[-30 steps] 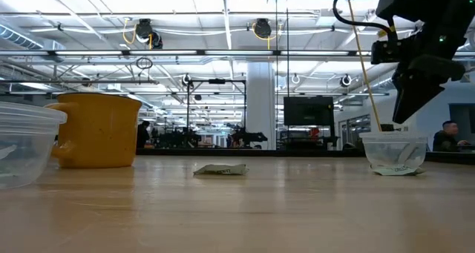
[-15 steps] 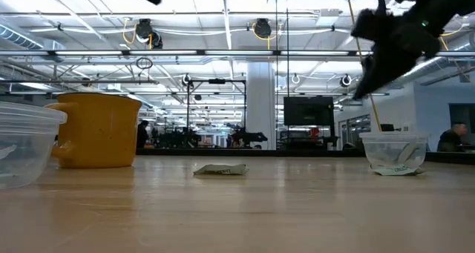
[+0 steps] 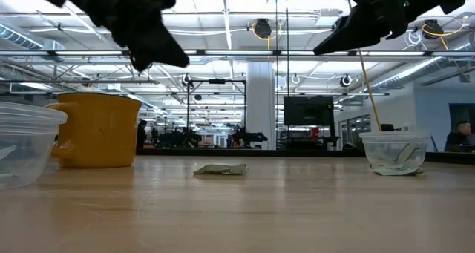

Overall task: Pick and place Stevia / Truvia into bins
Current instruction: Put the stevia packet into the bottom transparent container

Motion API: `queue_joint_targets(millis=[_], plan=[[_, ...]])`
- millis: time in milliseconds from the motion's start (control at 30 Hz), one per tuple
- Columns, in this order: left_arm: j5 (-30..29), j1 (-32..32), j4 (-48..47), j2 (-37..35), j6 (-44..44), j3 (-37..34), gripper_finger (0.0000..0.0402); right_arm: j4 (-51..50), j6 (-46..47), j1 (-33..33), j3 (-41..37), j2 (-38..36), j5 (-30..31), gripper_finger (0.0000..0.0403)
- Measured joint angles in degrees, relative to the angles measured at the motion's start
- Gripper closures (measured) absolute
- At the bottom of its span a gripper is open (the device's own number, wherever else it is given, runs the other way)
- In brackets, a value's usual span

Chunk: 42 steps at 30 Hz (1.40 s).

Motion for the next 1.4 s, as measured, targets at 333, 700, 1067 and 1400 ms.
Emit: queue_joint_targets(millis=[333, 700, 1067, 1400], plan=[[3.07, 0.75, 7.58, 19.98, 3.37, 7.05, 0.0262, 1.57, -1.91, 0.00, -0.01, 0.47, 0.03, 0.0308], [4.17, 0.13, 5.14, 33.10, 11.54, 16.38, 0.0242, 0.31, -1.92, 0.00, -0.02, 0.59, 0.04, 0.0309], [4.43, -1.66, 2.97, 37.43, 9.14, 16.87, 0.0254, -0.09, -1.68, 0.00, -0.27, 0.55, 0.04, 0.0310], [1.94, -2.60, 0.49, 35.49, 9.10, 16.72, 0.0254, -0.86, -1.56, 0.00, -0.39, 0.59, 0.02, 0.0309]])
